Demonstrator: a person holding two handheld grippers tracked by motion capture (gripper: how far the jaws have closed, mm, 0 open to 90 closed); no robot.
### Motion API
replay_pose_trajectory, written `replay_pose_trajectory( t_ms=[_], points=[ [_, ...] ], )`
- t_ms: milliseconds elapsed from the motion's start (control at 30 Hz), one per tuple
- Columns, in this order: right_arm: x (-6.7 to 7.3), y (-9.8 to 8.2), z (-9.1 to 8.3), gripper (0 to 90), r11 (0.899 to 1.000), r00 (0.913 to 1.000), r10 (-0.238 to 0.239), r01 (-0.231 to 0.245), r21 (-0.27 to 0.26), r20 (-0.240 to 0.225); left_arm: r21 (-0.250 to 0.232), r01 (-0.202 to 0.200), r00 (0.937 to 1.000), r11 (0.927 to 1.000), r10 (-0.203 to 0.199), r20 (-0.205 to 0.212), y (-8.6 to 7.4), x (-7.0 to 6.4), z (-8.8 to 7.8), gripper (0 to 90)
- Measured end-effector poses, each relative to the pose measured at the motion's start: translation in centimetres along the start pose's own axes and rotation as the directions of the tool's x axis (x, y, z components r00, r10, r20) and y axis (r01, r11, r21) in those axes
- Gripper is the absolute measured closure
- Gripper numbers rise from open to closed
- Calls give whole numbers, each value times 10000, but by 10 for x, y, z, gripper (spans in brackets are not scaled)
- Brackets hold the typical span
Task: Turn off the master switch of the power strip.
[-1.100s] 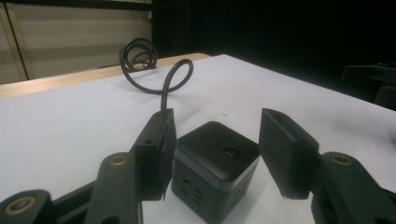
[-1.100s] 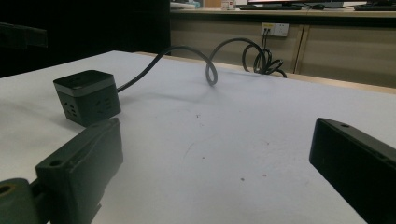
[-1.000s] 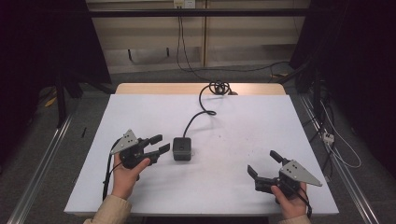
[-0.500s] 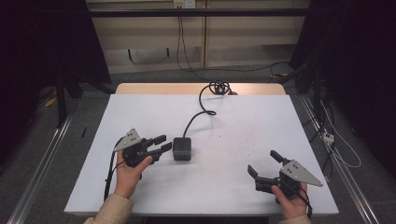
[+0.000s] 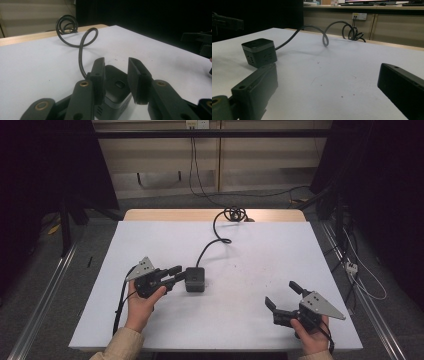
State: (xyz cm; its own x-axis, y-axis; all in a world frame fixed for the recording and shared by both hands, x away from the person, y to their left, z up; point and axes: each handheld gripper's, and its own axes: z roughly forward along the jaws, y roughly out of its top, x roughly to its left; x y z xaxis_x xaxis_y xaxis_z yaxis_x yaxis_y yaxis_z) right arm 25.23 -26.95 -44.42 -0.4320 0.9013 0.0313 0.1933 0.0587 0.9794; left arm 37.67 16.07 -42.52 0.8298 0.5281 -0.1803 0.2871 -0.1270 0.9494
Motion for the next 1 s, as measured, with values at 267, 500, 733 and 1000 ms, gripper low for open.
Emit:
replay_pose_trajectory(
  t_ms=[267,500,733,1000],
  points=[
    [0,0,0,23,10000,10000,6,-6,-19,-6,110,-19,10000,9999,18,76,0,-1,3,727],
    [0,1,0,23,10000,10000,-18,18,-29,-26,222,0,10000,9998,-2,98,0,-1,6,758],
    [0,1,0,22,10000,10000,-31,31,-24,-27,295,-7,10000,9996,5,80,-1,0,8,786],
    [0,1,-1,23,10000,10000,-18,18,-39,-48,377,89,9999,9992,-92,95,-1,1,11,817]
  ],
)
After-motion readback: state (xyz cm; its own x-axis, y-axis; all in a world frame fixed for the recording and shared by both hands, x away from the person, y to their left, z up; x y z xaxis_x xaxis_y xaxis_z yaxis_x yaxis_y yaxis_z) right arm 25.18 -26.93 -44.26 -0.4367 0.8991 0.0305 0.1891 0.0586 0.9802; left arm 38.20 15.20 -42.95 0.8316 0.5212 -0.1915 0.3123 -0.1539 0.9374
